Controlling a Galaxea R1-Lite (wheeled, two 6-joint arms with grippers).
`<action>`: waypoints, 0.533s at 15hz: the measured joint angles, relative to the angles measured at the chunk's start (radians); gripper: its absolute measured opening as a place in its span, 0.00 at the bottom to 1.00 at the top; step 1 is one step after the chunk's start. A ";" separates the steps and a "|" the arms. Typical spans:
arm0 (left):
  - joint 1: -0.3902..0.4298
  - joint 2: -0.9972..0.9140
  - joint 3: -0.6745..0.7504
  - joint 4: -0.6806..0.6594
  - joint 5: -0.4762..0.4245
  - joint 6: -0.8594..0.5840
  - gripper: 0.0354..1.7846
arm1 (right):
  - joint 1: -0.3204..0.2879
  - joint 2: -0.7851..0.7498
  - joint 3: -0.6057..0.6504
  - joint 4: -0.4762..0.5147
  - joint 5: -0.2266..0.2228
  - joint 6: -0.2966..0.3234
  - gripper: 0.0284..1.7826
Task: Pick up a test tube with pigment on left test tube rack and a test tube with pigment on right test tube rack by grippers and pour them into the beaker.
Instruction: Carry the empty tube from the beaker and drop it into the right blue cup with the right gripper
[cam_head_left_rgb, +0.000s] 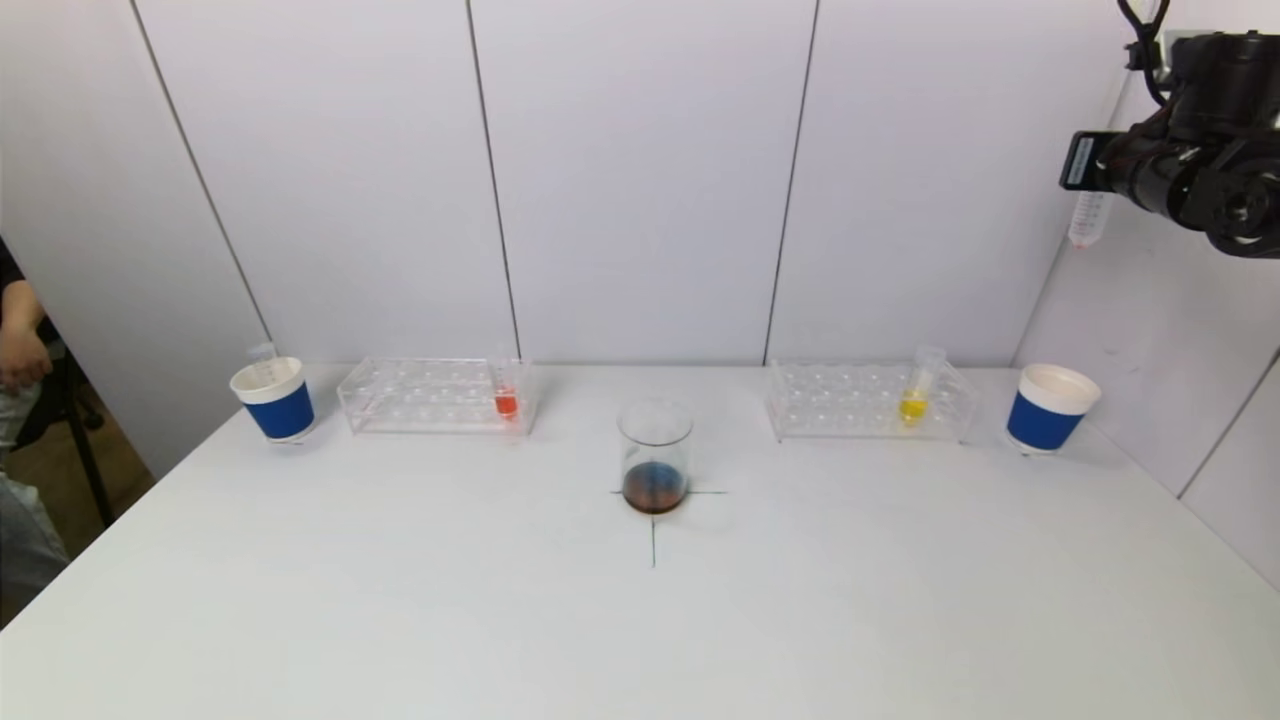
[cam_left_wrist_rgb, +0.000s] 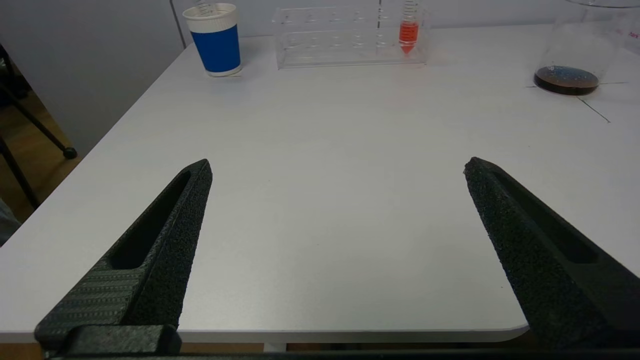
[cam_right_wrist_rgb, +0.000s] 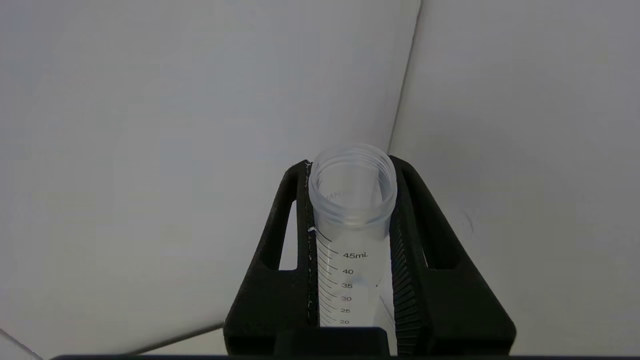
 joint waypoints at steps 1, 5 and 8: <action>0.000 0.000 0.000 0.000 0.000 0.000 0.99 | -0.006 0.001 0.023 -0.003 0.000 0.019 0.25; 0.000 0.000 0.000 0.000 0.000 0.000 0.99 | -0.027 0.006 0.116 -0.042 0.001 0.042 0.25; 0.000 0.000 0.000 0.000 0.000 0.000 0.99 | -0.039 0.015 0.184 -0.121 0.001 0.050 0.25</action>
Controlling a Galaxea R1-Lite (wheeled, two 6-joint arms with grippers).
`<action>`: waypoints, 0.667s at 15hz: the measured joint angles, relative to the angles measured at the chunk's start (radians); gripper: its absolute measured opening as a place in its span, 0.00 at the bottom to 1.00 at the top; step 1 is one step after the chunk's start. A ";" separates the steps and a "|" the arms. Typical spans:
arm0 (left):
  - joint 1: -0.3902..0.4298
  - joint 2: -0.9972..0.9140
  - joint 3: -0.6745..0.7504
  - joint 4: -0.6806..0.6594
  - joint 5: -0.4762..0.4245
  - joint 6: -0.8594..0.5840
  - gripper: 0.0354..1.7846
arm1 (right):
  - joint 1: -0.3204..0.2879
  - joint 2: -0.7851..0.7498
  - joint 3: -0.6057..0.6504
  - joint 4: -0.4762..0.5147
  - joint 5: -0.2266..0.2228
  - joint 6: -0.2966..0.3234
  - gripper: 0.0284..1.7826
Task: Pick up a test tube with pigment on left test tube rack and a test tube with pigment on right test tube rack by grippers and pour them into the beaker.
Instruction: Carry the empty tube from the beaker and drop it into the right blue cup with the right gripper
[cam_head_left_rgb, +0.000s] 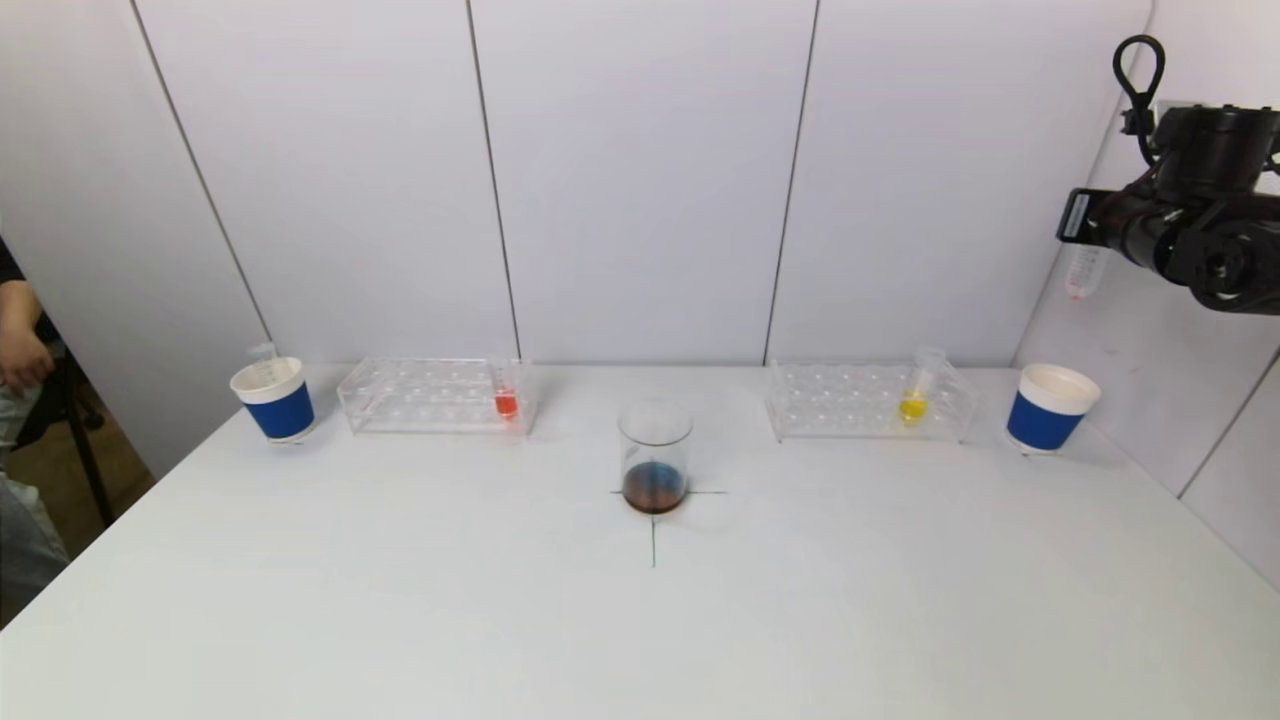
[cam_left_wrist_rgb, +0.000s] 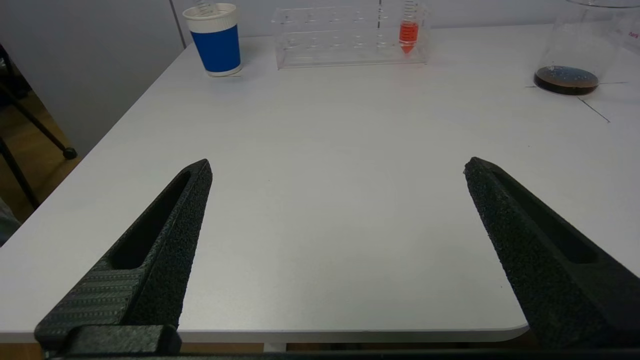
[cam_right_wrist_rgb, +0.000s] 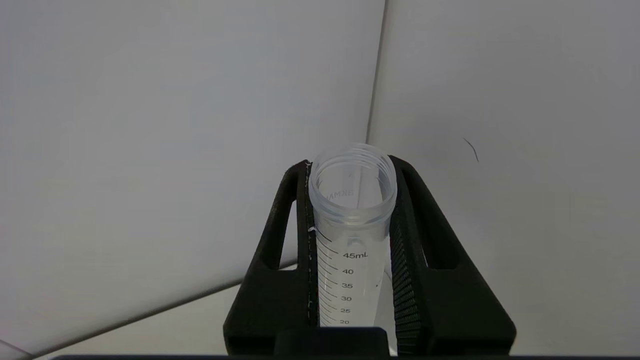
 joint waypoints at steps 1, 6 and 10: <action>0.000 0.000 0.000 0.000 0.000 0.000 0.99 | -0.005 0.005 0.016 -0.009 0.000 0.002 0.25; 0.000 0.000 0.000 0.000 0.000 0.000 0.99 | -0.030 0.021 0.091 -0.035 0.006 0.024 0.25; 0.000 0.000 0.000 0.000 0.000 0.000 0.99 | -0.049 0.048 0.164 -0.137 0.013 0.024 0.25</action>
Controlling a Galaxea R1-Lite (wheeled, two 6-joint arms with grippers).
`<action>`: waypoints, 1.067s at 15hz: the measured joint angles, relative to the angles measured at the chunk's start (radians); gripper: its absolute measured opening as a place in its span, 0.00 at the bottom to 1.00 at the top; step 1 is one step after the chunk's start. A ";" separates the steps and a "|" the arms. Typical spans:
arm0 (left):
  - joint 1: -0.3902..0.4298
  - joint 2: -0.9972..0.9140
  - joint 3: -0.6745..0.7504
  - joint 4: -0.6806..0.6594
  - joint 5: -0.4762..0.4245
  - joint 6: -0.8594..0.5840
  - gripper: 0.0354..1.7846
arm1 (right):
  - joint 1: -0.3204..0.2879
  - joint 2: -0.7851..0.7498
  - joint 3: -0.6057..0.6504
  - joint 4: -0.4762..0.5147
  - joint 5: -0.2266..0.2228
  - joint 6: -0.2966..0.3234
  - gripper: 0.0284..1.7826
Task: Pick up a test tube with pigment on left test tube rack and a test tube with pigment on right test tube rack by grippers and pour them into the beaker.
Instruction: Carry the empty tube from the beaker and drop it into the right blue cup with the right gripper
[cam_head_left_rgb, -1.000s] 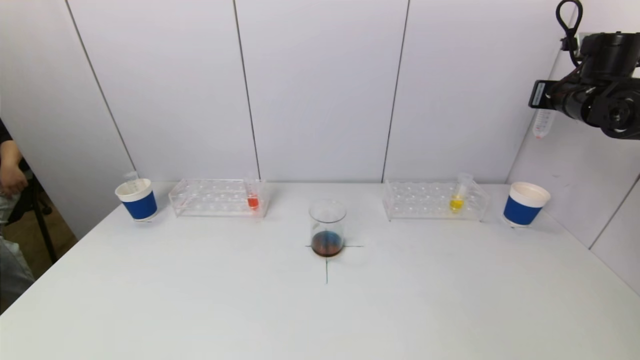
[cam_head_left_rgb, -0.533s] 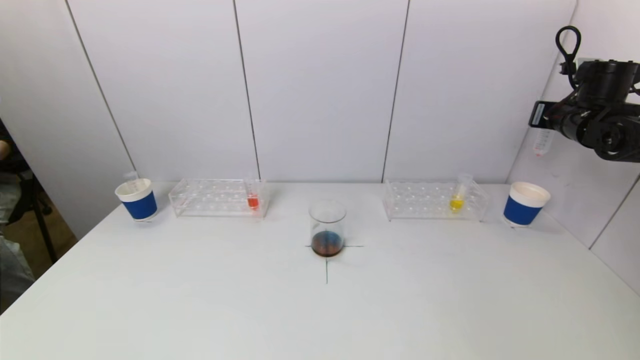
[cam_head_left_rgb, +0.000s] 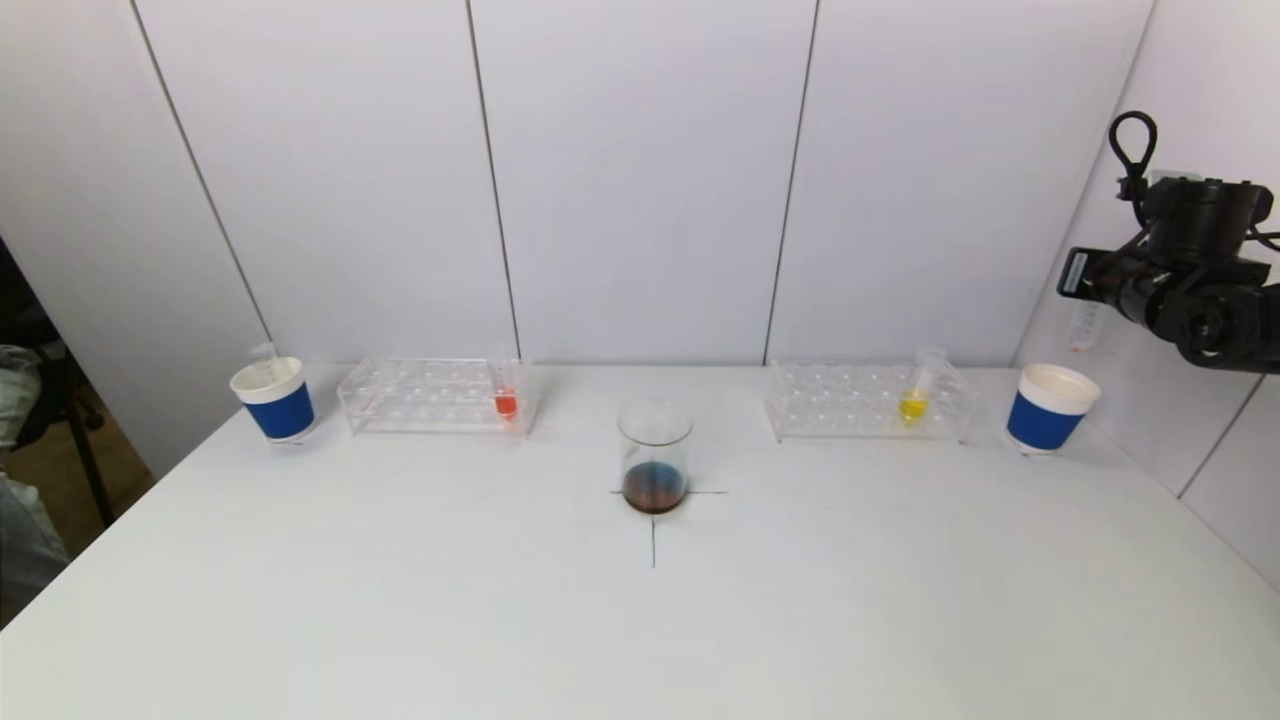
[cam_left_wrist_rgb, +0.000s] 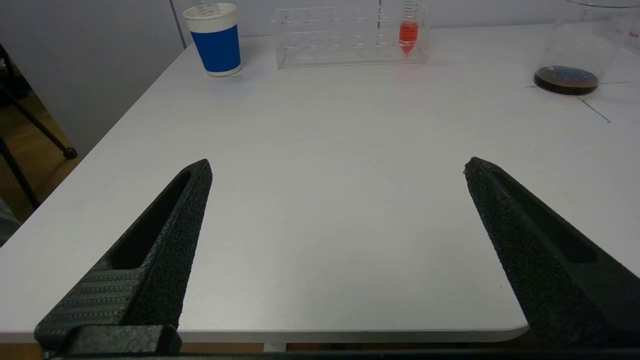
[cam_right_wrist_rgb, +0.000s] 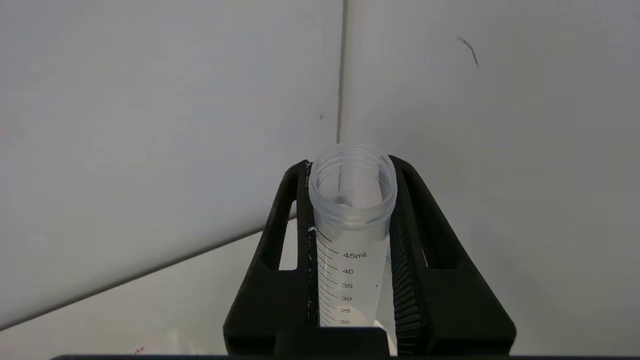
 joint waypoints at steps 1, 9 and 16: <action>0.000 0.000 0.000 0.000 0.000 0.000 0.99 | -0.004 0.007 0.006 -0.001 0.001 0.001 0.25; 0.000 0.000 0.000 0.000 0.000 0.000 0.99 | -0.018 0.069 0.013 -0.012 0.016 0.026 0.25; 0.000 0.000 0.000 0.000 0.000 0.000 0.99 | -0.017 0.093 0.067 -0.052 0.017 0.035 0.25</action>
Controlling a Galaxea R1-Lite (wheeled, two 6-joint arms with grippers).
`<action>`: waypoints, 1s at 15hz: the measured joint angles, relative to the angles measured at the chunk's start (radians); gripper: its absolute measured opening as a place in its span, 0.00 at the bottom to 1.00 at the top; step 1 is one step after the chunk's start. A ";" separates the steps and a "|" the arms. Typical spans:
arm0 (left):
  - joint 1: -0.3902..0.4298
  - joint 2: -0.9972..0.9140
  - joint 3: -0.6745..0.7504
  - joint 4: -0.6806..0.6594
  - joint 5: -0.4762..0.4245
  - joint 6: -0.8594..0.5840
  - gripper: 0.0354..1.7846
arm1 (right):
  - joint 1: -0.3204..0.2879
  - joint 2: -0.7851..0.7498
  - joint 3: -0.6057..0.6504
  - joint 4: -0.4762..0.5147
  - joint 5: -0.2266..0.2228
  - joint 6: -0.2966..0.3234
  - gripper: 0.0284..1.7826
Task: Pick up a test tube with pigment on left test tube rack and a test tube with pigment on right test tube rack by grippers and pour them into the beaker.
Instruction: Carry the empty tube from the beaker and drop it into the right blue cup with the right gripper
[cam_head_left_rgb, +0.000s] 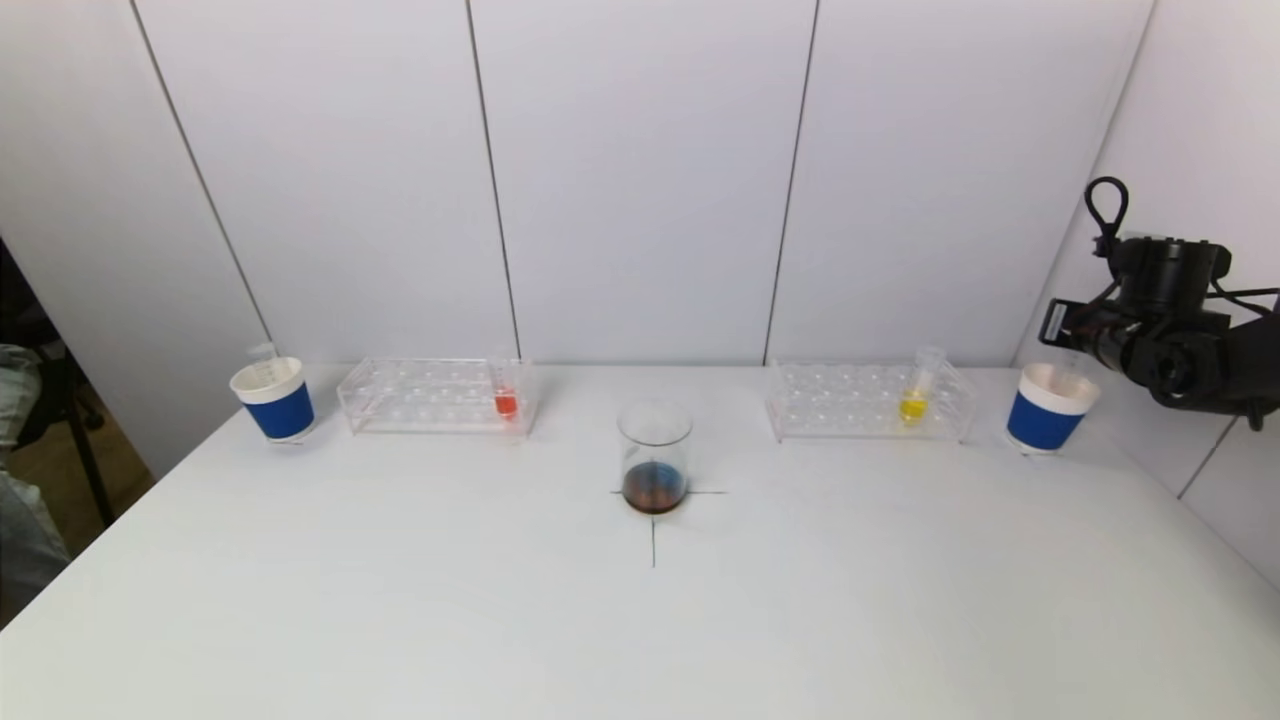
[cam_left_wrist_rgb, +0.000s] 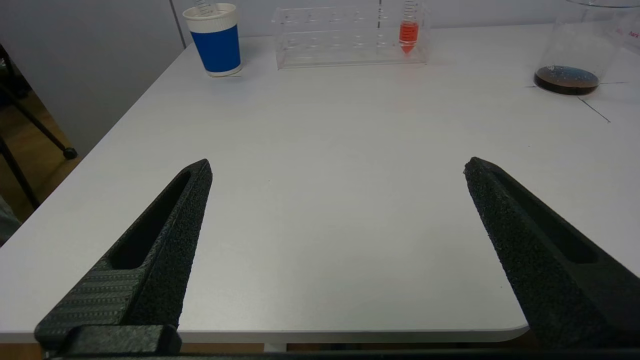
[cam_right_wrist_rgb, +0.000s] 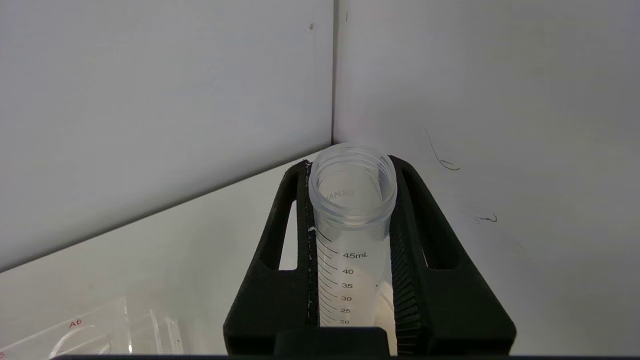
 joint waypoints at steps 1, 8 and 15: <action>0.000 0.000 0.000 0.000 0.000 0.000 0.99 | 0.000 0.000 0.019 -0.016 0.000 0.000 0.25; 0.000 0.000 0.000 0.000 0.000 0.000 0.99 | 0.000 0.000 0.092 -0.066 0.000 0.000 0.25; 0.000 0.000 0.000 0.000 0.000 0.000 0.99 | 0.000 -0.005 0.099 -0.066 0.000 0.001 0.25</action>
